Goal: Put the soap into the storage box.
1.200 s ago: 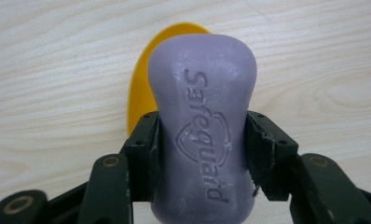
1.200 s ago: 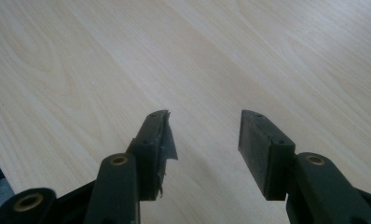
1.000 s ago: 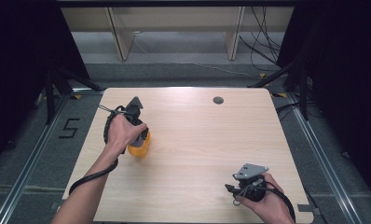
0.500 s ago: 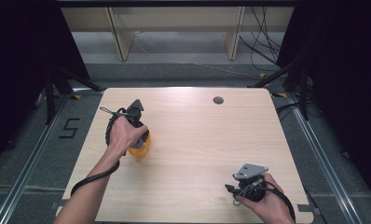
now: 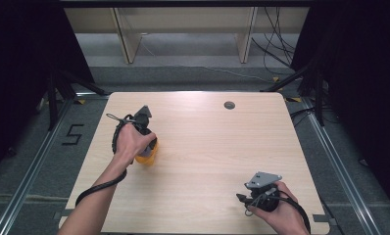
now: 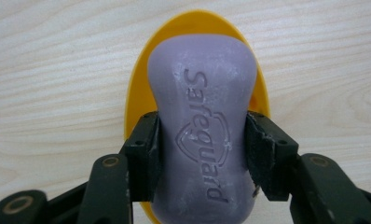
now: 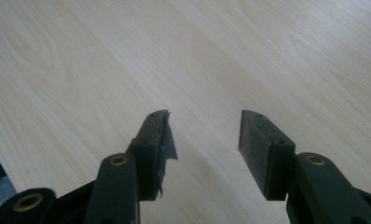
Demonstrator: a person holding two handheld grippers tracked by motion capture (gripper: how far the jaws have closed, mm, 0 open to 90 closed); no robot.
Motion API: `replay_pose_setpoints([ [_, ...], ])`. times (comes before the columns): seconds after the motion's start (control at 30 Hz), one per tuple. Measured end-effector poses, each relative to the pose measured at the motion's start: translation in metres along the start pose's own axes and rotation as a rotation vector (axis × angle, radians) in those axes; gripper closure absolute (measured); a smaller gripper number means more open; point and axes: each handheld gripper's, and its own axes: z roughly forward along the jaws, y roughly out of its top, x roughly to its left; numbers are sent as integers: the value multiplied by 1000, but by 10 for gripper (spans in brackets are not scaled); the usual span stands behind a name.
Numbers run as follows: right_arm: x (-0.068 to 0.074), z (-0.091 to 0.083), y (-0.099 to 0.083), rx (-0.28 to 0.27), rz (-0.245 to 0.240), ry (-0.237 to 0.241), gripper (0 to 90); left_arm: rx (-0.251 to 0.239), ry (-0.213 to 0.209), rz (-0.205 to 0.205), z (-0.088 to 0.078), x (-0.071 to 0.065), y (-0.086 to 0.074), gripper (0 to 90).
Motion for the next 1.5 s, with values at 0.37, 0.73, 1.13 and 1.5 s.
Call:
replay_pose_setpoints([
  [0.37, 0, -2, 1, 21, 1, 11, 528, 15, 9, 46, 10, 3, -1, 489],
  [0.73, 0, -1, 1, 22, -3, 11, 527, -16, 23, 39, 13, 1, -2, 487],
  [1.13, 1, -1, 0, 26, 7, 13, 526, -28, 24, 35, 17, -1, -3, 480],
  [1.5, 0, 1, 0, 6, -8, 3, 525, -131, 7, 115, -4, 3, -7, 368],
])
